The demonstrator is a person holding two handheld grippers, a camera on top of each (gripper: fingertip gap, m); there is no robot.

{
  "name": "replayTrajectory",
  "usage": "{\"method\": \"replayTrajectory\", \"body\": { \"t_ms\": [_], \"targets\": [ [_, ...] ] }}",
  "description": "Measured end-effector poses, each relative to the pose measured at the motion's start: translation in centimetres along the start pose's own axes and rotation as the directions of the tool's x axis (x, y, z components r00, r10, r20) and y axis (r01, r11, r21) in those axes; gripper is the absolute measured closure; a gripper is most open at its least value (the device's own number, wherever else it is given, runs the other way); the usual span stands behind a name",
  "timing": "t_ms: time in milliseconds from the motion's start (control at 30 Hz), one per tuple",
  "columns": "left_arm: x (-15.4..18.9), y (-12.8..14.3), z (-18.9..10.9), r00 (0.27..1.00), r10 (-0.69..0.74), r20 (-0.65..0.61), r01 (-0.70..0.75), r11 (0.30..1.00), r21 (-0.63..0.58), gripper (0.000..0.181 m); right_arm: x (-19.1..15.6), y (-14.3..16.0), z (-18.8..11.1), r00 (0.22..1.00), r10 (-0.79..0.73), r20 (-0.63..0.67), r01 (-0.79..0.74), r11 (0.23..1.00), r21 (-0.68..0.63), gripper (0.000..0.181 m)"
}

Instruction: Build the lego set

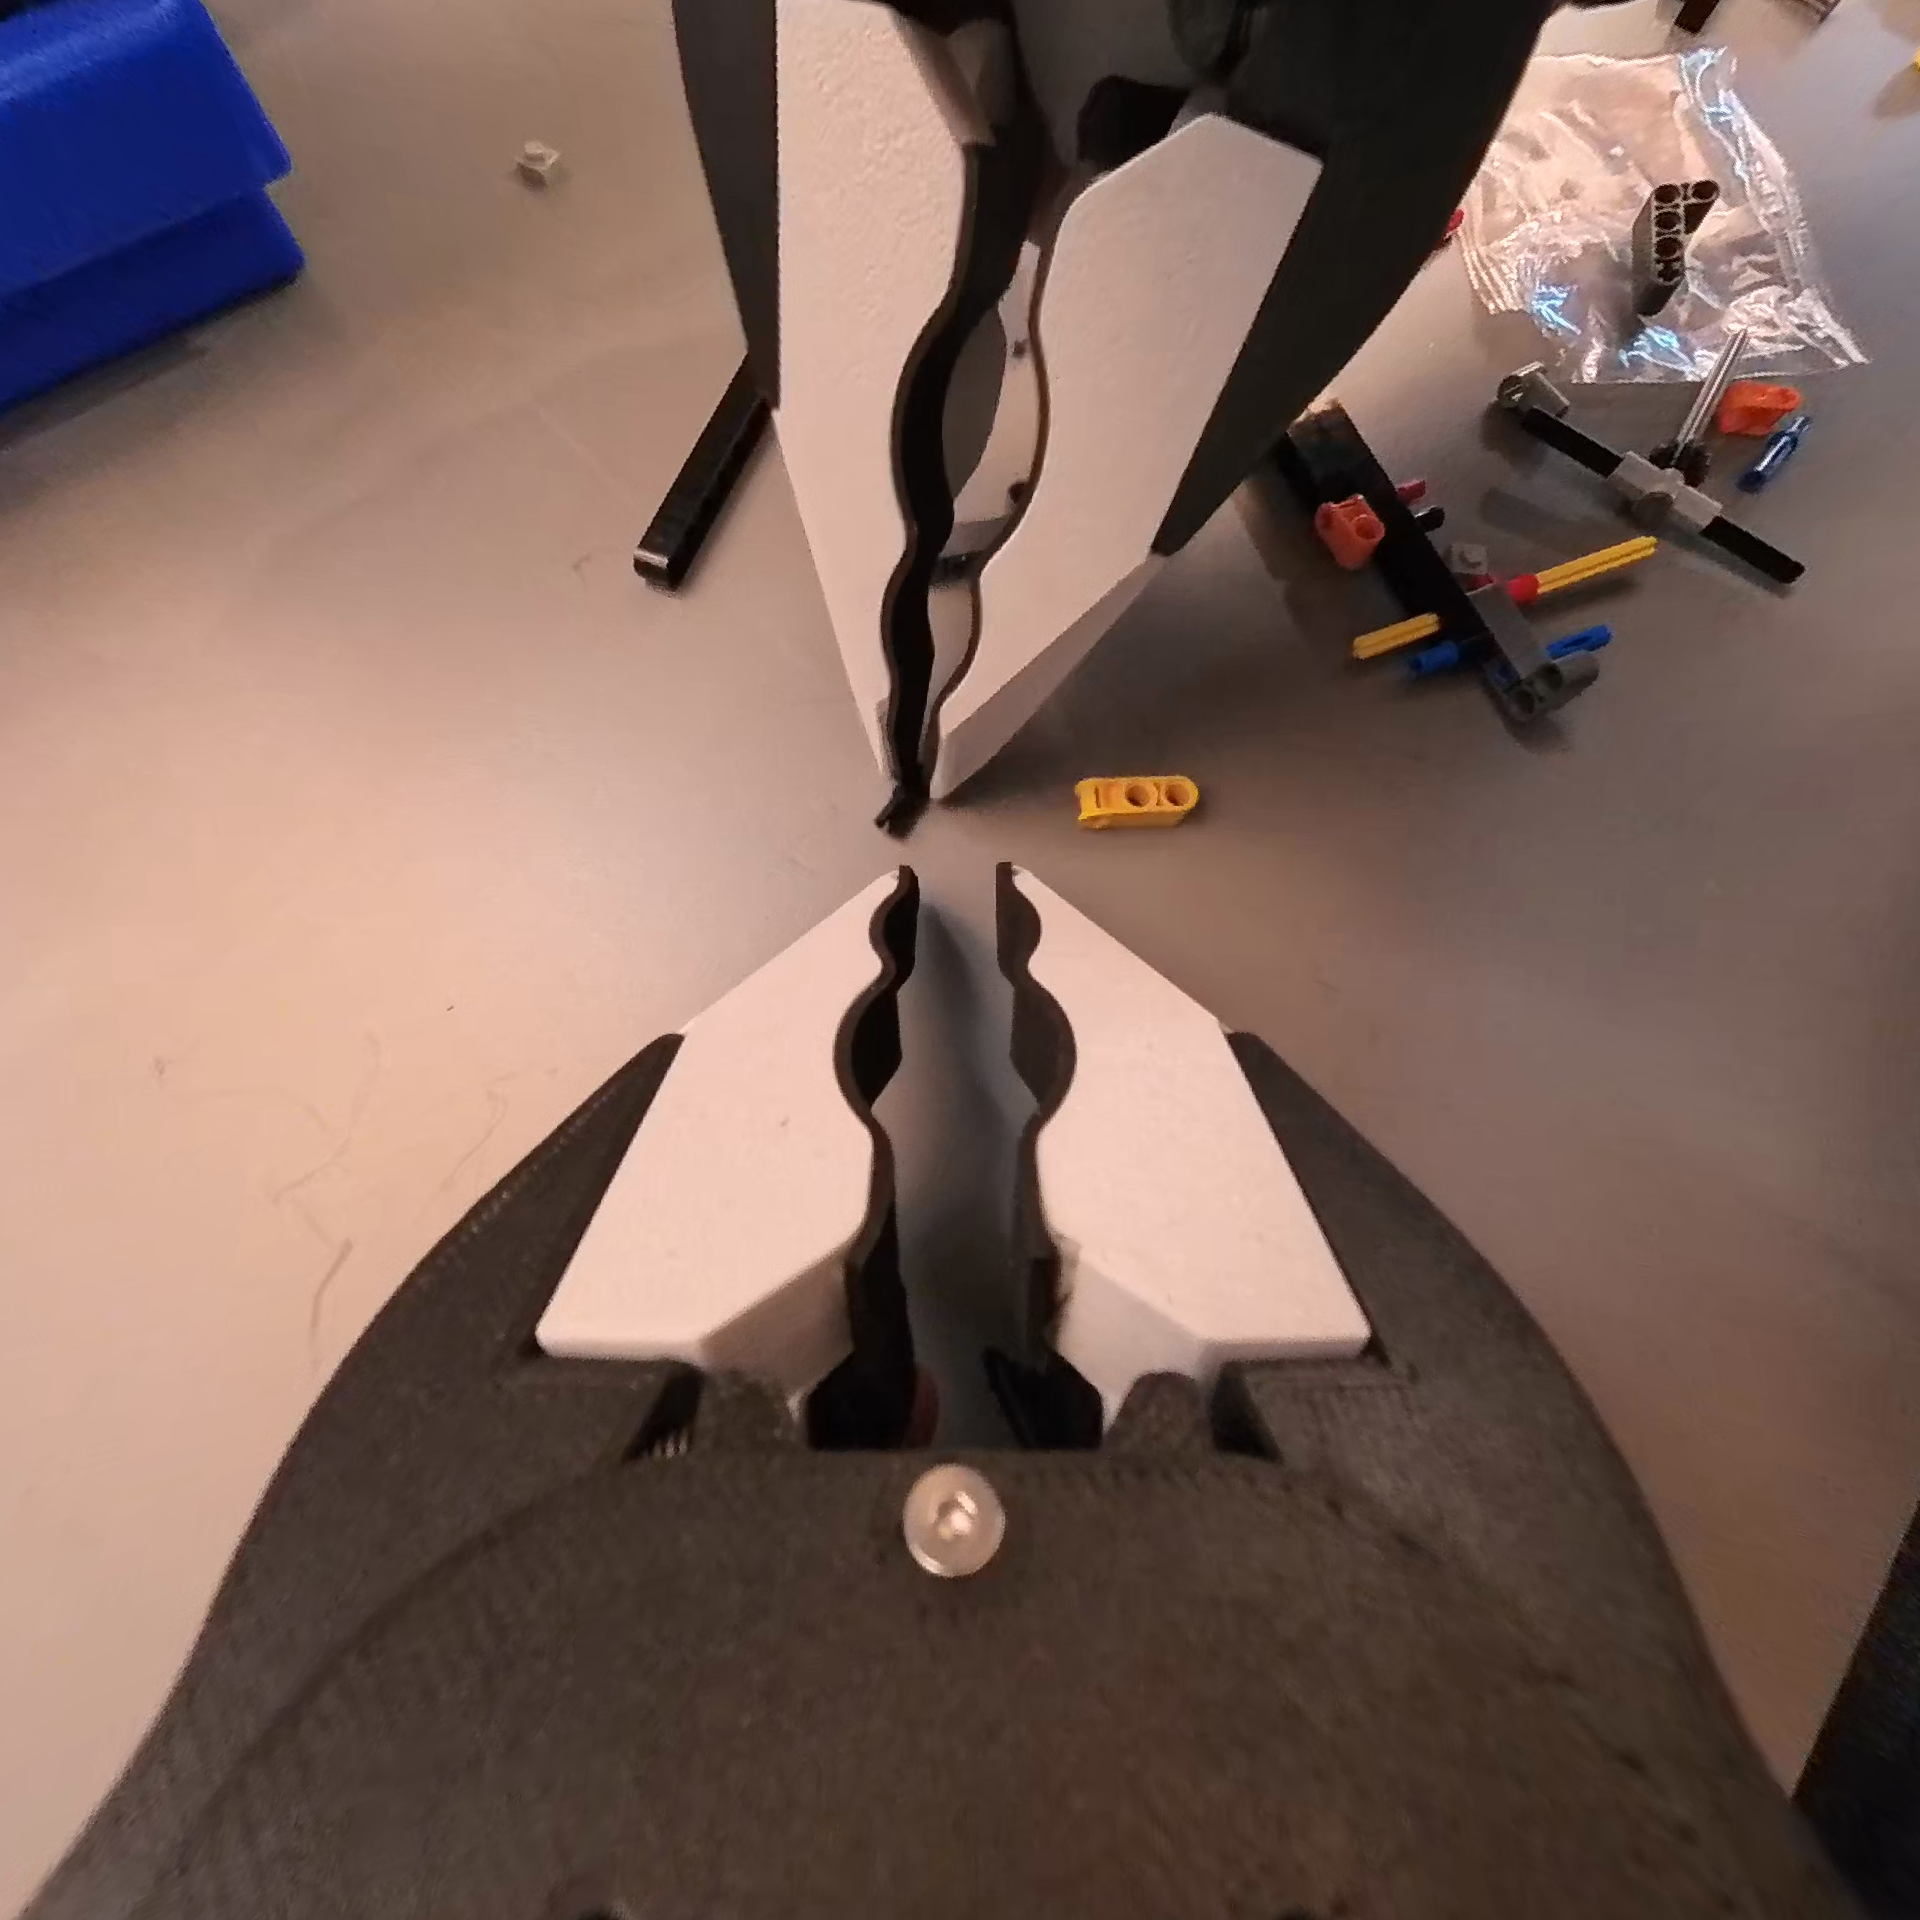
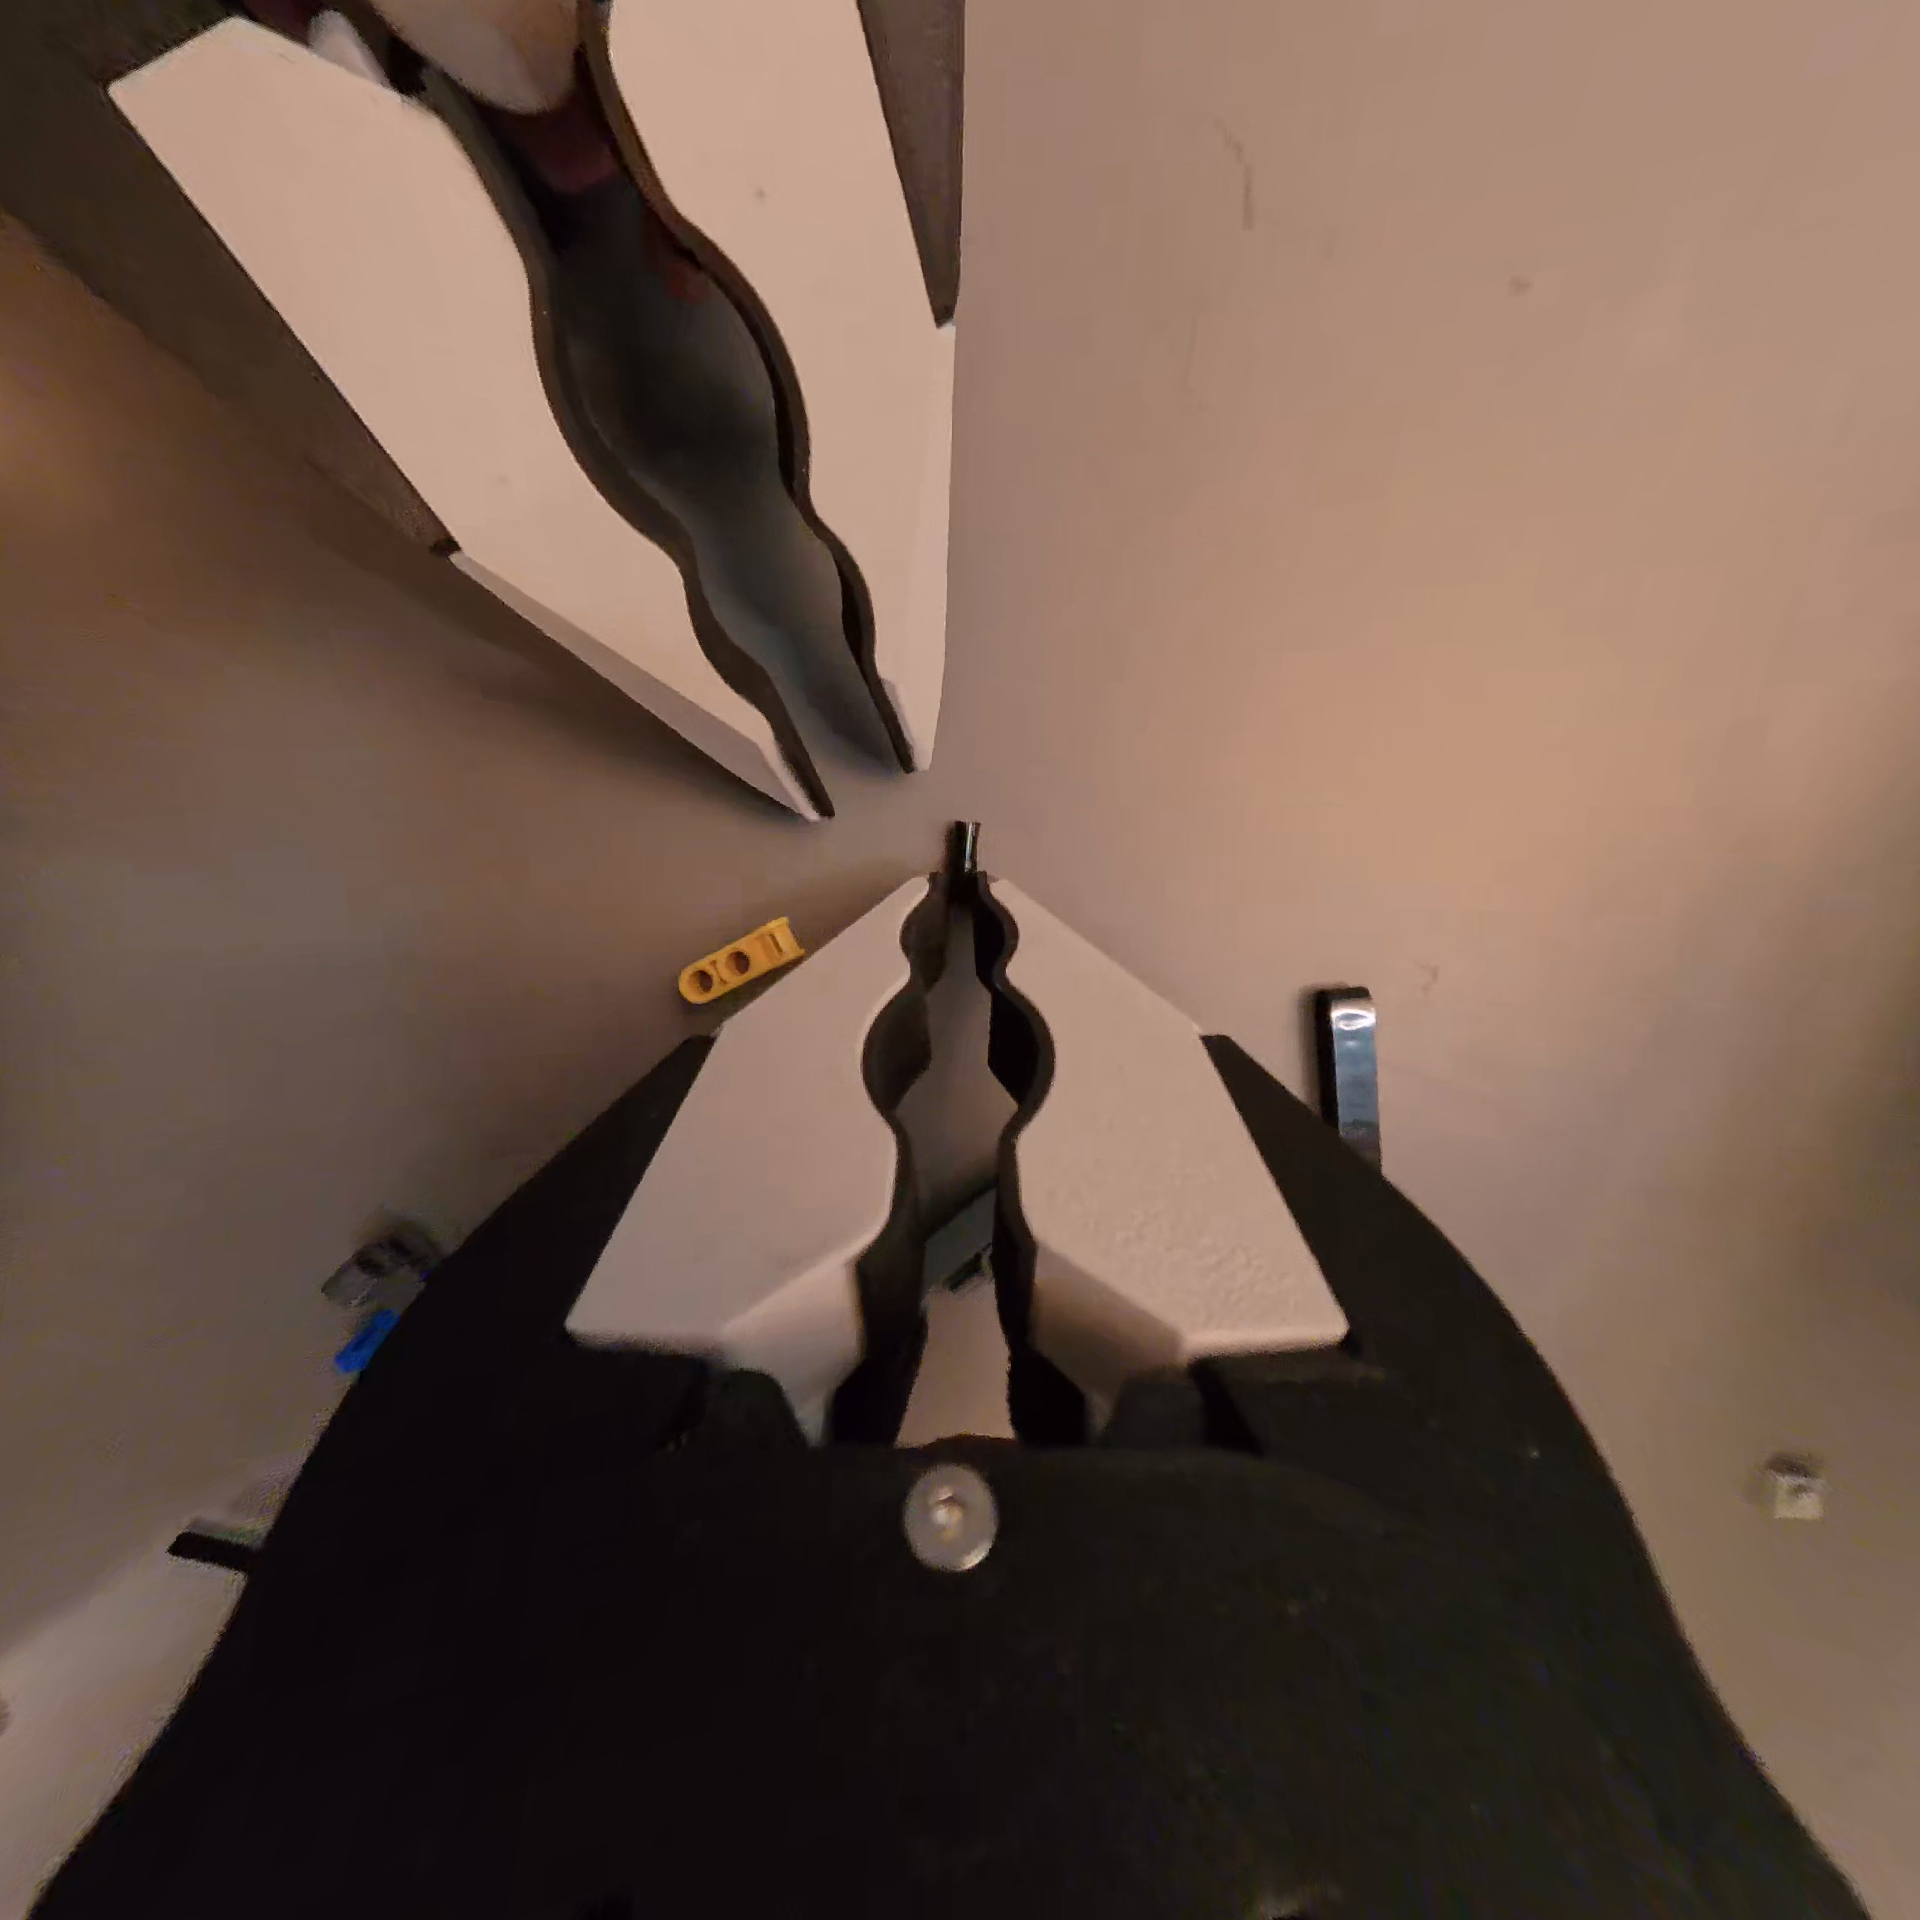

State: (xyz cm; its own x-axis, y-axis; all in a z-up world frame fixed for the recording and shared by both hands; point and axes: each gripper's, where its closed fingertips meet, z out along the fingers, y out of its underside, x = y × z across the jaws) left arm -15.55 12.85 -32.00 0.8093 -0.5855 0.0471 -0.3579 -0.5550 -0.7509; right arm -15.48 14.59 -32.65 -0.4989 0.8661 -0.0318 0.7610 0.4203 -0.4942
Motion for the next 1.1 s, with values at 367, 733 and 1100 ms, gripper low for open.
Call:
{"method": "replayTrajectory", "body": {
  "t_ms": [367, 733, 1100],
  "targets": [
    [-0.1, -2.0, 0.0, 0.988, 0.147, 0.042, -0.149, 0.986, 0.069, 0.161, -1.6, -1.0, -2.9, 0.995, 0.001, 0.095, -0.007, 0.998, 0.065, 0.18],
    [0.8, -3.7, -0.4, 0.911, 0.385, 0.147, -0.399, 0.914, 0.075, 0.175, -2.0, -0.9, -3.9, 0.989, 0.017, 0.147, -0.025, 0.998, 0.057, 0.18],
    [0.8, -4.3, -0.6, 0.909, 0.377, 0.179, -0.399, 0.91, 0.11, 0.179, -1.5, -1.2, -4.6, 0.981, 0.095, 0.167, -0.113, 0.988, 0.103, 0.179]
  ]
}}
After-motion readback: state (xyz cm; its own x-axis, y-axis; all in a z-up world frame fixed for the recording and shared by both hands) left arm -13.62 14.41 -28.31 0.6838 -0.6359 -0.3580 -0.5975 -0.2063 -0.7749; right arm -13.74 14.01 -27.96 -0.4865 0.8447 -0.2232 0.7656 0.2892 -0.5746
